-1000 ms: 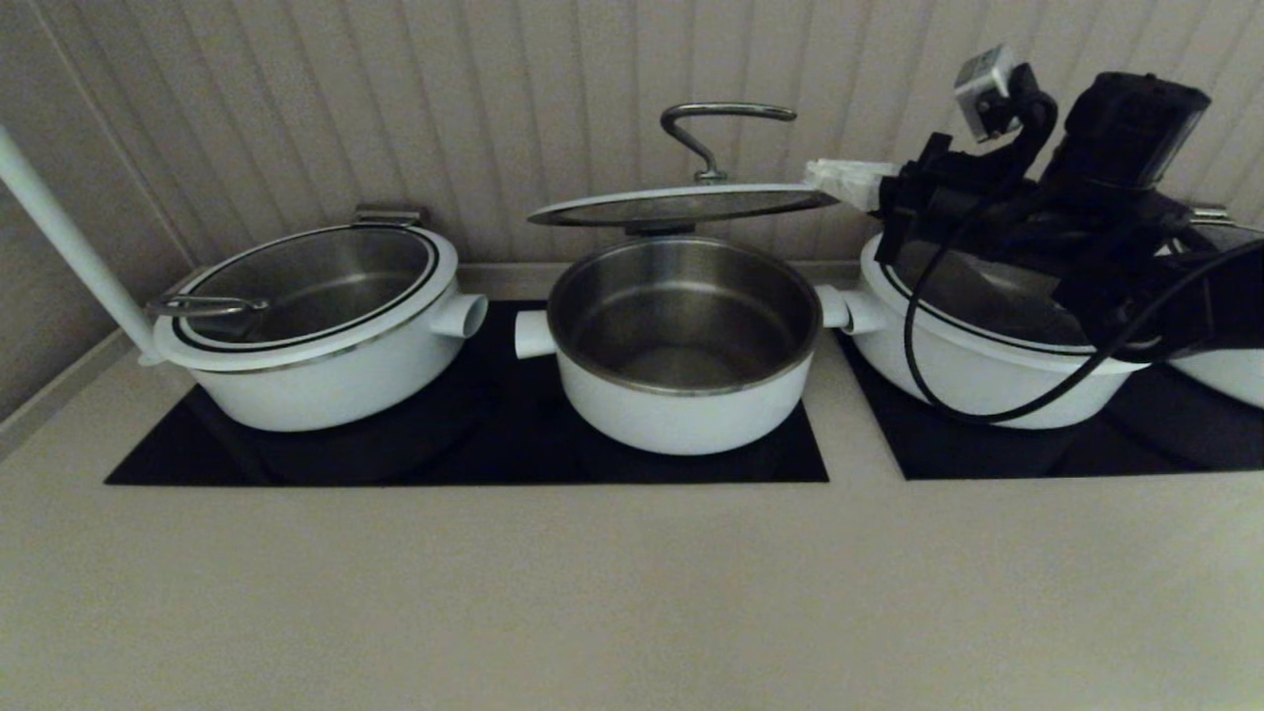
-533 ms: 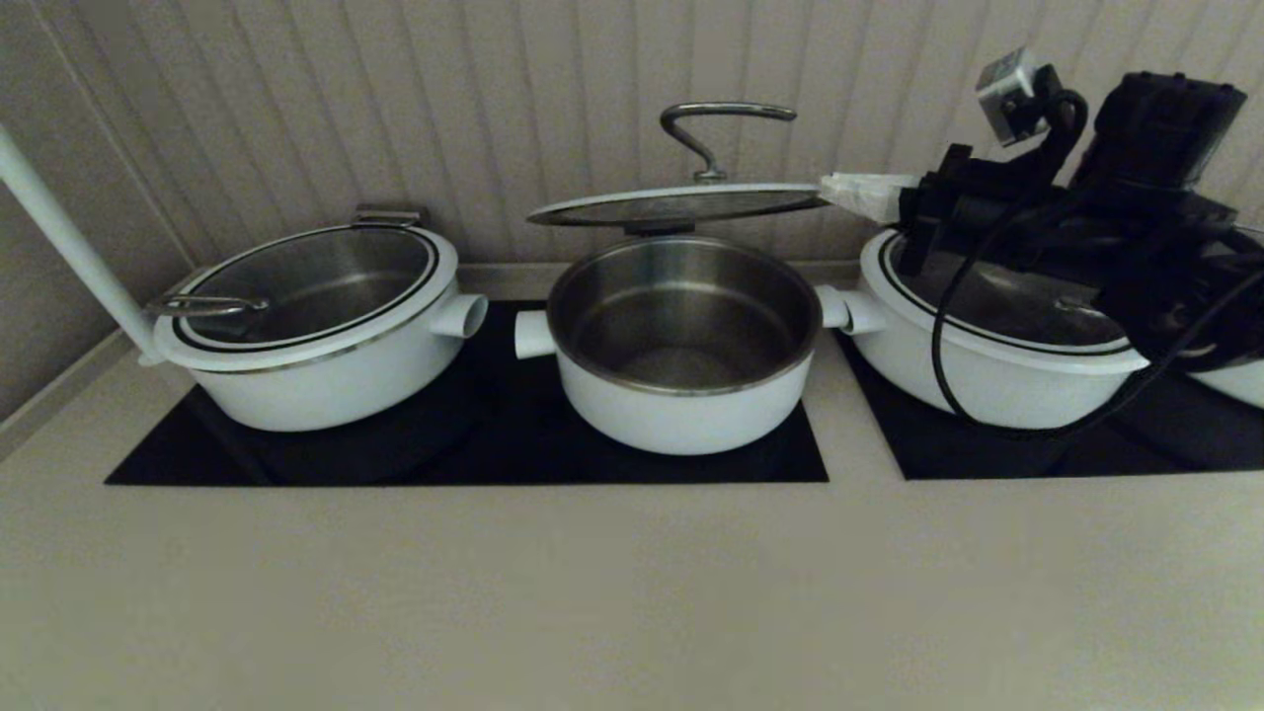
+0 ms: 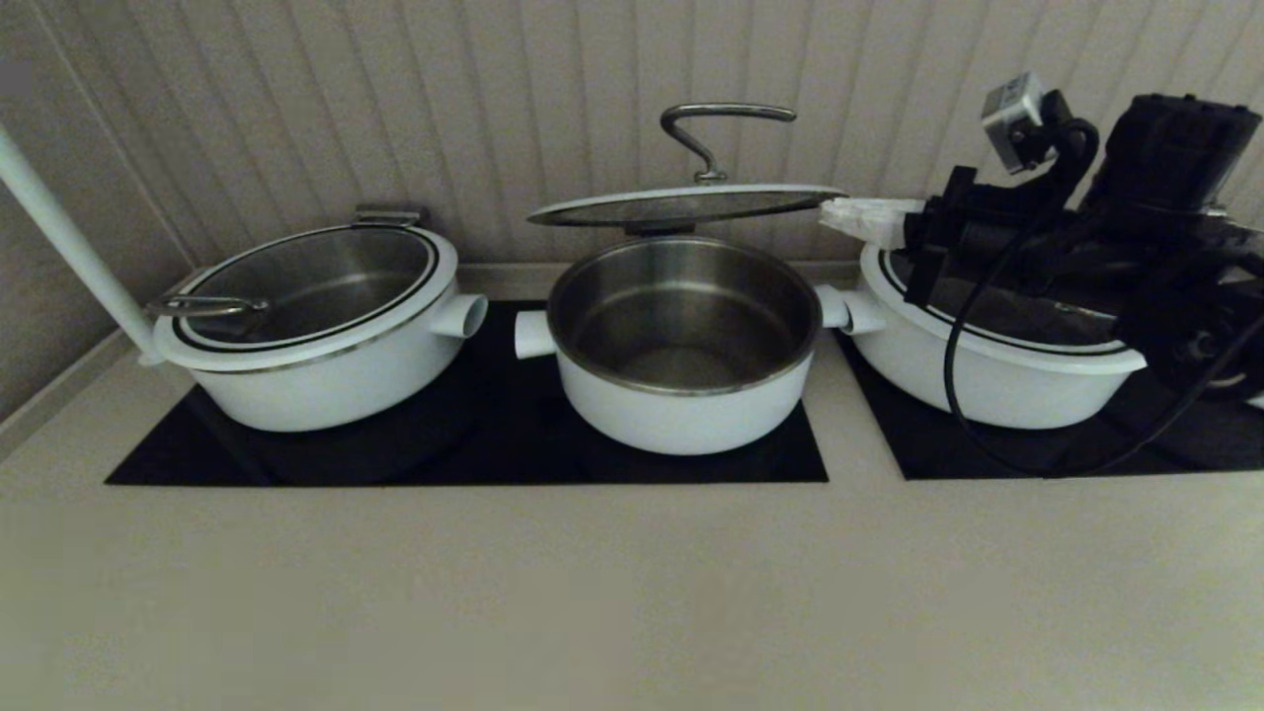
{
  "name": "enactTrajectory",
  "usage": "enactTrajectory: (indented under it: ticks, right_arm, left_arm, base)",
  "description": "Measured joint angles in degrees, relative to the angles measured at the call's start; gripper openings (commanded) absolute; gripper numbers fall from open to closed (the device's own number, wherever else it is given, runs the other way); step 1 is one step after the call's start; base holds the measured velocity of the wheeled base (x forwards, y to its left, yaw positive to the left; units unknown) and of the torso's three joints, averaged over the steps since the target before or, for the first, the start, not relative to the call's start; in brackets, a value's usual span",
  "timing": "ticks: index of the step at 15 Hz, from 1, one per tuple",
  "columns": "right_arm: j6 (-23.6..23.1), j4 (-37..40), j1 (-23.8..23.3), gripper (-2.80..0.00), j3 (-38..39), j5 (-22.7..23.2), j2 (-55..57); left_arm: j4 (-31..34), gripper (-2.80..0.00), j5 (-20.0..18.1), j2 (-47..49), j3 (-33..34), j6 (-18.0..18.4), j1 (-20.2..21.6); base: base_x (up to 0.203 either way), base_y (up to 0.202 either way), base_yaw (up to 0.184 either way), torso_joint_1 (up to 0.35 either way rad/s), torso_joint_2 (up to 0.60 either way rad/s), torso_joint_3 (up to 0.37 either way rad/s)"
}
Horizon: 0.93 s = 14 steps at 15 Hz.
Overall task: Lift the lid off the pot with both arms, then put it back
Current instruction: Close the pot lid
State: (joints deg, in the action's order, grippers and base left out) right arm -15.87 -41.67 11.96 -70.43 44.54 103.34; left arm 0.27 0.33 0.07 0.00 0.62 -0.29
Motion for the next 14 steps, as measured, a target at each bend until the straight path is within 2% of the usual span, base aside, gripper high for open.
enactTrajectory:
  ticks: [8,14]
  right_arm:
    - [0.25,1.56,-2.50,-2.80,-3.38,-0.09,-0.78]
    - [0.24,0.64,-3.47,-2.80,-6.80,-0.39,3.39]
  left_arm:
    - [-0.02,-2.80,0.00,0.00,0.00,-0.01,-0.04]
    - [0.00,-2.80,0.00,-0.01,0.00,-0.01,-0.01]
  base:
    - [0.000,0.000,0.000,0.000,0.00,0.000]
    - [0.000,0.000,0.000,0.000,0.00,0.000]
